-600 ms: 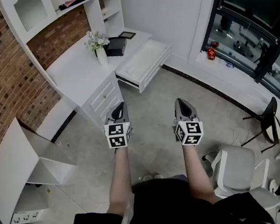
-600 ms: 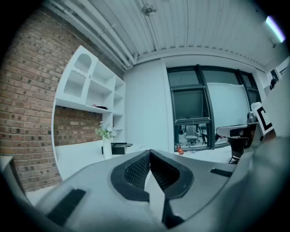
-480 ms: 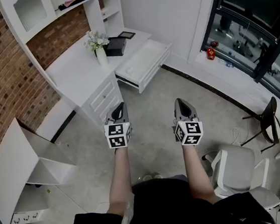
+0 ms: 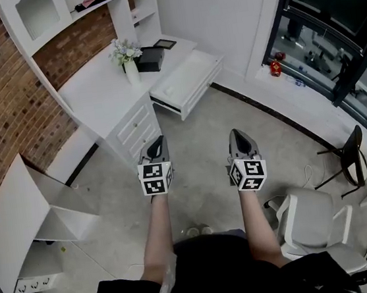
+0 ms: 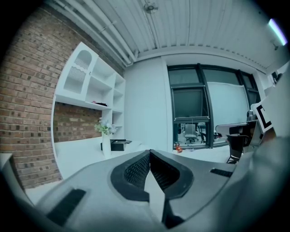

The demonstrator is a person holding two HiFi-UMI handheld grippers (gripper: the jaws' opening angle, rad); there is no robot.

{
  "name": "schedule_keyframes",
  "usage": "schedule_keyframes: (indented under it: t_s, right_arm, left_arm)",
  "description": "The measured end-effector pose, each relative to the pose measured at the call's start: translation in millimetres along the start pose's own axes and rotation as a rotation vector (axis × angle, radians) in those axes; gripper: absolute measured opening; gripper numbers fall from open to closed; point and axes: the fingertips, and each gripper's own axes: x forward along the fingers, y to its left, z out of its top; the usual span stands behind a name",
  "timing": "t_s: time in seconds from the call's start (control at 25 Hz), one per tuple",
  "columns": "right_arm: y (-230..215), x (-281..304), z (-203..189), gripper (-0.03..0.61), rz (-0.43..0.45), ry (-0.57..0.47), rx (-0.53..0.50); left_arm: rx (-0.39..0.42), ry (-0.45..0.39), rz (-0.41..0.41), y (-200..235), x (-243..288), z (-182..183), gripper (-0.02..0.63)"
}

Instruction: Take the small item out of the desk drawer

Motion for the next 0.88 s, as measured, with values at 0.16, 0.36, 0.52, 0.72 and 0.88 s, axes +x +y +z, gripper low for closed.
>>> schedule_keyframes:
  t_s: [0.16, 0.36, 0.52, 0.72, 0.88]
  right_arm:
    - [4, -1, -8, -0.003, 0.006, 0.024, -0.003]
    - [7, 1, -20, -0.002, 0.014, 0.055, 0.005]
    - [14, 5, -21, -0.002, 0.036, 0.056, 0.011]
    - [24, 12, -10, 0.047, 0.068, 0.034, 0.016]
    - [31, 14, -4, 0.123, 0.075, 0.014, 0.034]
  left_arm:
    - [-0.006, 0.020, 0.004, 1, -3, -7, 0.009]
    - [-0.017, 0.042, 0.009, 5, -5, -20, 0.009]
    - [-0.021, 0.050, 0.007, 9, -4, -26, 0.009]
    - [-0.020, 0.036, -0.003, 16, 0, -21, 0.009]
    - [-0.007, 0.008, -0.018, 23, 2, -12, 0.009]
